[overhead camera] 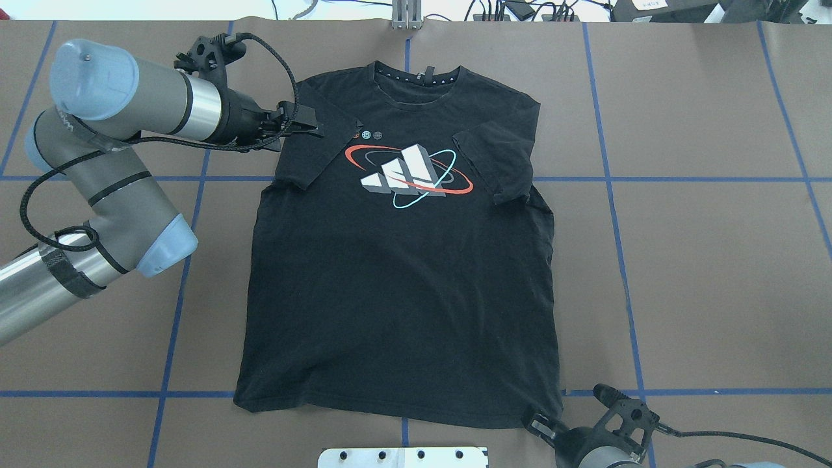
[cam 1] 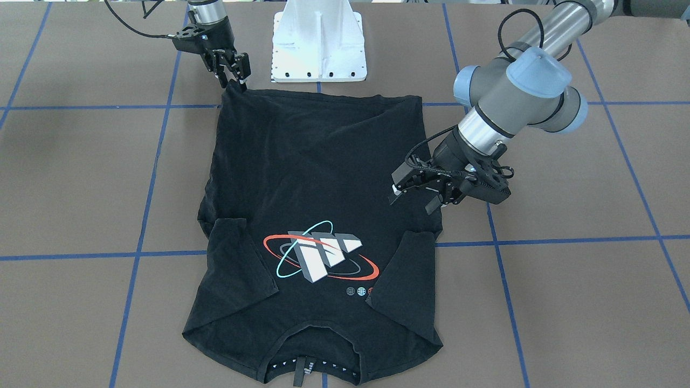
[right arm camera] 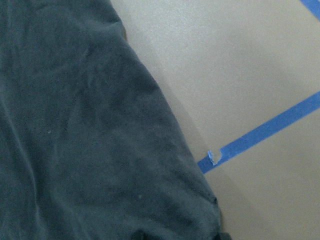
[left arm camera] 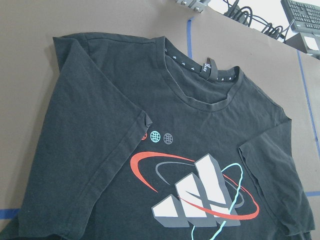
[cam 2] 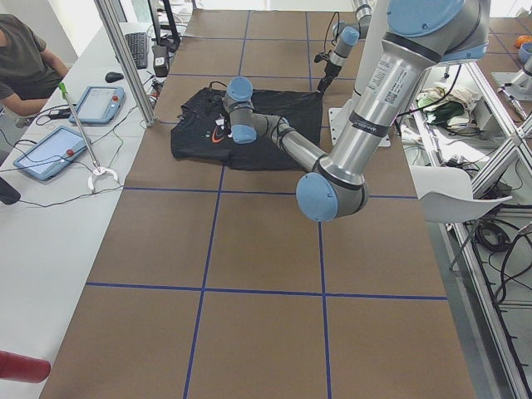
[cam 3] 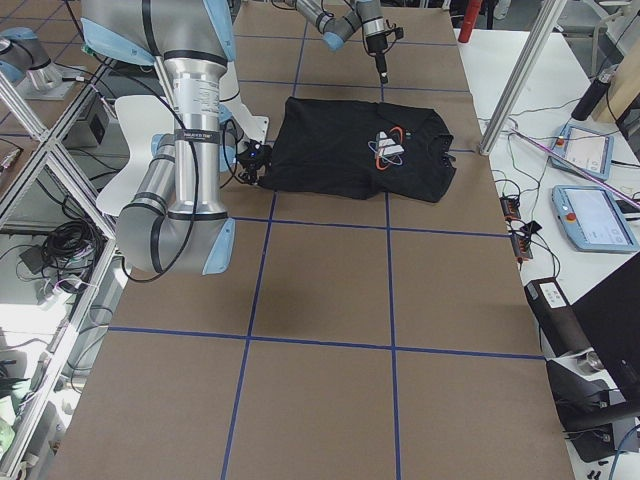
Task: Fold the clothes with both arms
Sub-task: 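Move the left gripper down to the other hem corner nearest the robot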
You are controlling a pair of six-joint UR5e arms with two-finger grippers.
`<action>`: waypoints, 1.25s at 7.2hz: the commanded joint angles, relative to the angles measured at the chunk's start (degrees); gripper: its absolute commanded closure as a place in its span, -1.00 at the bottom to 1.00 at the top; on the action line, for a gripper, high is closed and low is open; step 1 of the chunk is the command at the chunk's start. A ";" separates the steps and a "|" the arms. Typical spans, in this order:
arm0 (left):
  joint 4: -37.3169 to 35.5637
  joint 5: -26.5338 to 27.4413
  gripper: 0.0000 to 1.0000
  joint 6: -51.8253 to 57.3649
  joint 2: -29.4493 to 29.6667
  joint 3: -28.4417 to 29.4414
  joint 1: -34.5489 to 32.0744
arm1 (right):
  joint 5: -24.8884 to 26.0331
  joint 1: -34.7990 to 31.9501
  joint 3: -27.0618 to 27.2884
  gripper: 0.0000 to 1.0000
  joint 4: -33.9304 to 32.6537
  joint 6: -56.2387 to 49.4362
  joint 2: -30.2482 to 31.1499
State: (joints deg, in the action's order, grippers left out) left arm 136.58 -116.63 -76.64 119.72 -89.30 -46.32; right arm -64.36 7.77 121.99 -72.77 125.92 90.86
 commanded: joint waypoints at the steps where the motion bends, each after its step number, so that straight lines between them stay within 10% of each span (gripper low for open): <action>1: 0.00 -0.09 -1.00 -0.09 -0.10 -0.09 0.00 | -0.15 -0.13 0.18 1.00 0.00 -0.06 0.20; 4: 0.00 2.96 -0.99 -9.28 -11.62 -11.17 4.45 | -1.03 -0.21 7.62 1.00 0.00 -0.58 6.32; 9: -13.62 26.05 -0.99 -22.49 -28.36 -31.00 30.36 | -2.26 -0.65 8.88 1.00 0.00 -0.59 6.62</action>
State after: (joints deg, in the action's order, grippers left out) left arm 123.90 -95.48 -97.32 96.47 -116.39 -21.86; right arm -66.59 7.17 130.92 -72.77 125.33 97.56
